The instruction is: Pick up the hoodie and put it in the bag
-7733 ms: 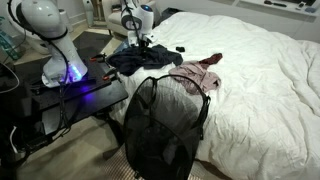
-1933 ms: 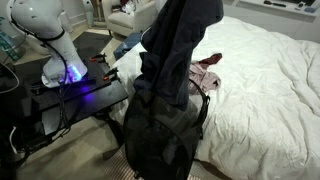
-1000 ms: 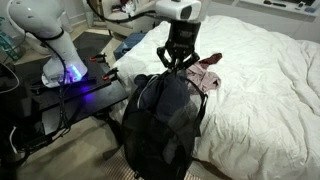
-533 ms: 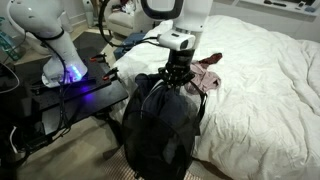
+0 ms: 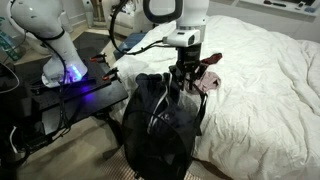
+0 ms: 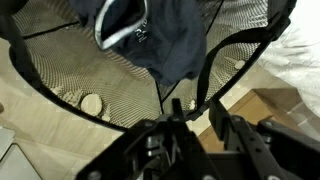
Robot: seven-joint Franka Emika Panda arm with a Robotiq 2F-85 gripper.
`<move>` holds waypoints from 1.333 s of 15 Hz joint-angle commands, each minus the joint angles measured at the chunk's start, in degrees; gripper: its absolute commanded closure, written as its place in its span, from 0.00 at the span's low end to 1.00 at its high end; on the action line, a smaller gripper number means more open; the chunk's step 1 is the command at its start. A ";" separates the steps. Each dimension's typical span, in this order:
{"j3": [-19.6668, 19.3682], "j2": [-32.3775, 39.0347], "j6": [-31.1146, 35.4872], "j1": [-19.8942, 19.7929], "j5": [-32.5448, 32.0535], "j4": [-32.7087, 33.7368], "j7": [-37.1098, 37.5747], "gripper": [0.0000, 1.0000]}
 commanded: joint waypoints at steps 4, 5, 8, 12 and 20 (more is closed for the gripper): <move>4.29 -11.17 -1.80 2.48 7.90 -7.34 -11.93 0.12; 5.04 -12.74 -2.23 2.95 8.76 -8.26 -14.01 0.03; 7.32 -17.20 -2.50 4.80 9.15 -11.23 -17.33 0.00; 10.01 -18.21 -0.37 6.23 7.91 -12.88 -15.83 0.00; 11.27 -9.98 4.68 7.15 9.03 -8.88 -11.81 0.00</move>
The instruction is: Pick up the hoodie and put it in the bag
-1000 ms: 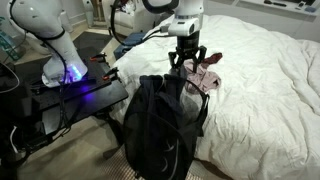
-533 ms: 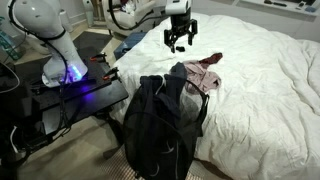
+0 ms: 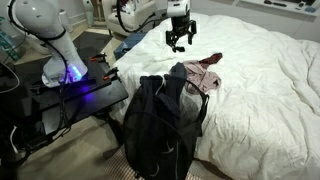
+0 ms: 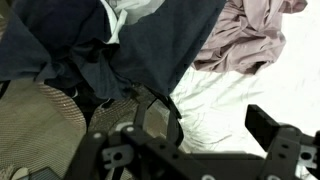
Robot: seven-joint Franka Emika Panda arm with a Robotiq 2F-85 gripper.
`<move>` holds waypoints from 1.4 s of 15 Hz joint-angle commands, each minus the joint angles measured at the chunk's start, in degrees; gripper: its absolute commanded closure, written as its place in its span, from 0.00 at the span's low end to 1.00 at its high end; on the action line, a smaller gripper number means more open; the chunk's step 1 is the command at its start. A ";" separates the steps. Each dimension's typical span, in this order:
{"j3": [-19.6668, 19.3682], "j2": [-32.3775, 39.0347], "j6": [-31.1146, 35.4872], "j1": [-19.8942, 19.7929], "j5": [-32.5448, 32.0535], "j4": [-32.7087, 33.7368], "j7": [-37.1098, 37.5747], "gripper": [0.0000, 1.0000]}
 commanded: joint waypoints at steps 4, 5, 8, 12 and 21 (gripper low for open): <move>-0.31 9.38 2.98 0.62 3.41 5.62 1.10 0.00; -0.31 10.69 2.72 0.61 4.13 6.49 0.54 0.00; -0.44 14.87 2.34 0.48 6.23 9.08 -0.08 0.00; -0.39 19.55 2.93 -0.16 10.34 12.36 0.16 0.00; 1.92 27.98 3.42 -2.91 26.45 19.02 3.24 0.00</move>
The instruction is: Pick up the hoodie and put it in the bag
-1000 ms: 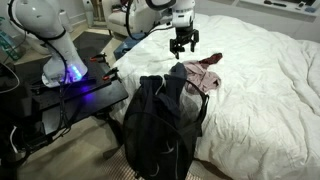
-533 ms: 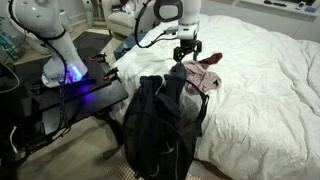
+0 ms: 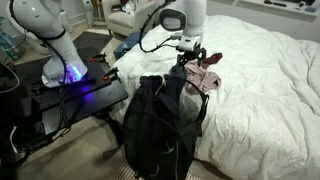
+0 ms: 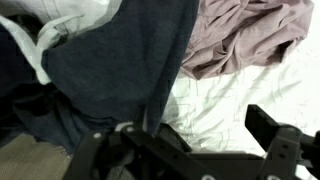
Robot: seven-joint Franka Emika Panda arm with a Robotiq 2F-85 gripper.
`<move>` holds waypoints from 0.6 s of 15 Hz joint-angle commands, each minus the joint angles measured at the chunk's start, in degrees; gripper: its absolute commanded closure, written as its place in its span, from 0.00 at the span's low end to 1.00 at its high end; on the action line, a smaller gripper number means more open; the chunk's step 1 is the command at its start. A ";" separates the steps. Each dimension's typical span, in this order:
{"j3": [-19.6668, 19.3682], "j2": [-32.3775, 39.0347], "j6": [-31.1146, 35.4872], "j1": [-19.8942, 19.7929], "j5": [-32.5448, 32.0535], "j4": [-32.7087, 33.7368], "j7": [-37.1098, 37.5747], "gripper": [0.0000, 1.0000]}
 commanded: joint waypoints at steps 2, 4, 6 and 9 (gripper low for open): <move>1.26 5.02 0.92 -0.60 5.50 4.17 5.24 0.00; 1.53 6.07 0.74 -0.22 5.90 4.80 7.74 0.00; 2.09 6.82 0.85 0.00 5.97 4.93 10.04 0.00; 2.53 8.00 1.15 0.49 5.66 4.78 13.04 0.00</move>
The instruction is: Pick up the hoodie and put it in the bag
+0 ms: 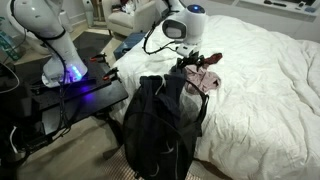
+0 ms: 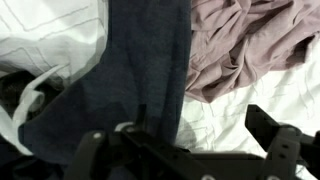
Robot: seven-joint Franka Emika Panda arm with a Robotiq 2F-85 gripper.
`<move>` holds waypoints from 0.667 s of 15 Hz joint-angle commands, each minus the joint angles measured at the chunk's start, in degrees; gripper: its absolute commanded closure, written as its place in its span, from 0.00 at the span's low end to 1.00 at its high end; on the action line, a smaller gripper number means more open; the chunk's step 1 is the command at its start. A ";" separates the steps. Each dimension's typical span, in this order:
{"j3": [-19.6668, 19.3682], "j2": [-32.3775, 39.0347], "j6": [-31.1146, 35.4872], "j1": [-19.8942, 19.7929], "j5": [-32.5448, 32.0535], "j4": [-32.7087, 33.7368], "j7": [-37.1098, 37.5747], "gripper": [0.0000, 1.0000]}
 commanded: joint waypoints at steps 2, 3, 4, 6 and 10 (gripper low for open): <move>0.62 1.79 1.43 0.40 0.98 0.60 4.13 0.00; 0.65 2.04 1.46 0.33 0.93 0.60 4.44 0.00; 0.51 2.25 1.39 0.23 0.87 0.50 5.04 0.00; 0.27 2.57 0.82 -0.01 0.73 0.30 5.88 0.00; -0.02 3.17 -0.75 -0.76 0.45 -0.23 6.65 0.00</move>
